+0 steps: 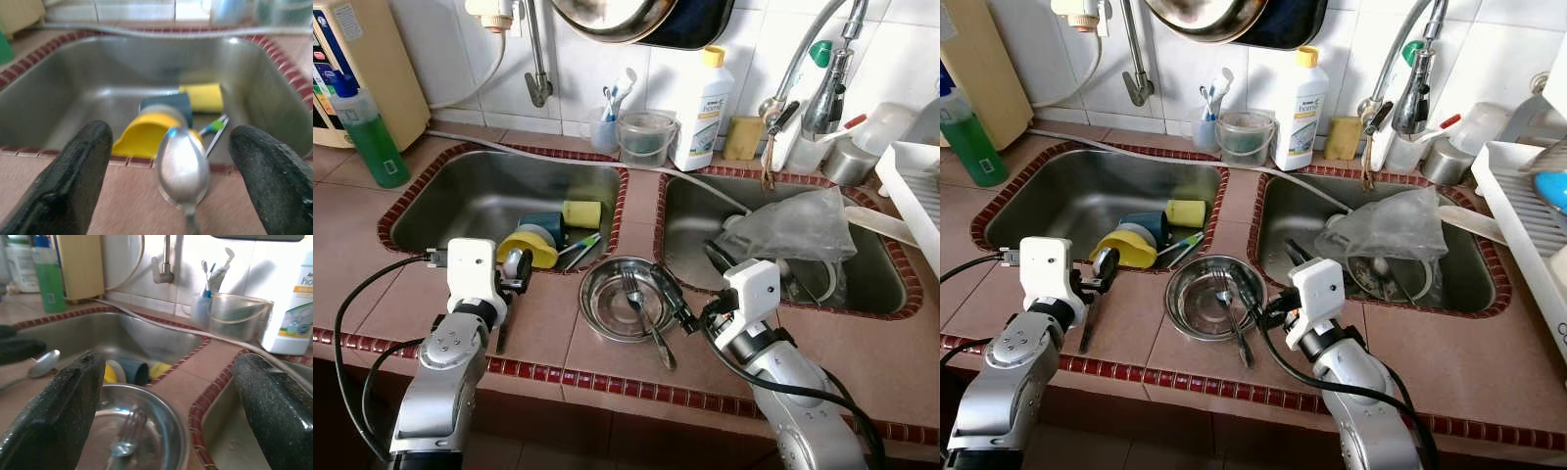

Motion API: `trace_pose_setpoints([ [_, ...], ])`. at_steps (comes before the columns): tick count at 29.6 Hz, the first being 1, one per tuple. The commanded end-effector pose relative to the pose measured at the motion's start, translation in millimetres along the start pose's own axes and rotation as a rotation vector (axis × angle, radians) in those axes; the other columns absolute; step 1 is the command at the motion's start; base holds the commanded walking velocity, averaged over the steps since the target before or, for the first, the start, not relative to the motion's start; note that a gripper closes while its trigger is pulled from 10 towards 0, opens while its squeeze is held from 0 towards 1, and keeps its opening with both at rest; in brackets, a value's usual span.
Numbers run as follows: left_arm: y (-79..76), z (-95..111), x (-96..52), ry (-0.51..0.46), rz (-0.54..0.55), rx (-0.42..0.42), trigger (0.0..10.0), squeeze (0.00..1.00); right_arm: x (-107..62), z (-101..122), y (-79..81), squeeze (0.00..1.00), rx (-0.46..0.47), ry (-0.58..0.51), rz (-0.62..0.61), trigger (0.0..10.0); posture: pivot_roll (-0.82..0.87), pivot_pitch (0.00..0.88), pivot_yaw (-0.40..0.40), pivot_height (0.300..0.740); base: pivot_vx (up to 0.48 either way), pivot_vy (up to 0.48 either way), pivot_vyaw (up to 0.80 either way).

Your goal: Kitchen organization

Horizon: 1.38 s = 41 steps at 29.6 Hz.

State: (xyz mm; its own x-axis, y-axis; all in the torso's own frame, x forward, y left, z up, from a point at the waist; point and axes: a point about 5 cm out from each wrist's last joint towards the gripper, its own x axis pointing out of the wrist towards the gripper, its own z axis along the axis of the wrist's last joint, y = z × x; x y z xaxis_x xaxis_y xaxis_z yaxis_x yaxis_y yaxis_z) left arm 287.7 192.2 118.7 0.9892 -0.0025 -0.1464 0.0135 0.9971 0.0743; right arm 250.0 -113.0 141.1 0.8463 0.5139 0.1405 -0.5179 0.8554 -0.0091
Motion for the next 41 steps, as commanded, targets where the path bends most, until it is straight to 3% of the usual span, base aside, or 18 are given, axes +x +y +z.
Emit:
trace_pose_setpoints([
  [1,4.5,-3,-2.1,0.041,0.007,0.011,10.0,0.0,-2.6,7,0.1,0.0,0.01,-0.01,0.027,10.0,-0.03,0.037,-0.02,0.74,0.0,0.0,0.0],
  [7,9.9,0,-5.9,0.042,-0.008,0.021,10.0,0.0,-7.7,11,-2.7,0.0,-0.003,0.003,0.062,10.0,-0.03,0.044,-0.019,0.74,0.0,0.0,0.0],
  [15,11.1,4,-14.3,0.038,-0.121,0.028,10.0,0.0,-10.4,9,-5.2,0.0,-0.008,0.032,0.075,10.0,-0.03,0.062,-0.028,0.74,0.0,0.0,0.0],
  [28,15.9,-8,-22.2,0.129,-0.186,0.111,10.0,0.0,-8.0,16,-6.2,0.0,-0.003,0.036,0.101,10.0,-0.02,0.073,-0.033,0.74,0.0,0.0,0.0],
  [41,14.6,-4,-21.3,0.131,-0.197,0.113,10.0,0.0,-17.8,19,9.6,0.0,0.014,0.104,0.274,10.0,-0.02,0.081,-0.029,0.74,0.0,0.0,0.0],
])
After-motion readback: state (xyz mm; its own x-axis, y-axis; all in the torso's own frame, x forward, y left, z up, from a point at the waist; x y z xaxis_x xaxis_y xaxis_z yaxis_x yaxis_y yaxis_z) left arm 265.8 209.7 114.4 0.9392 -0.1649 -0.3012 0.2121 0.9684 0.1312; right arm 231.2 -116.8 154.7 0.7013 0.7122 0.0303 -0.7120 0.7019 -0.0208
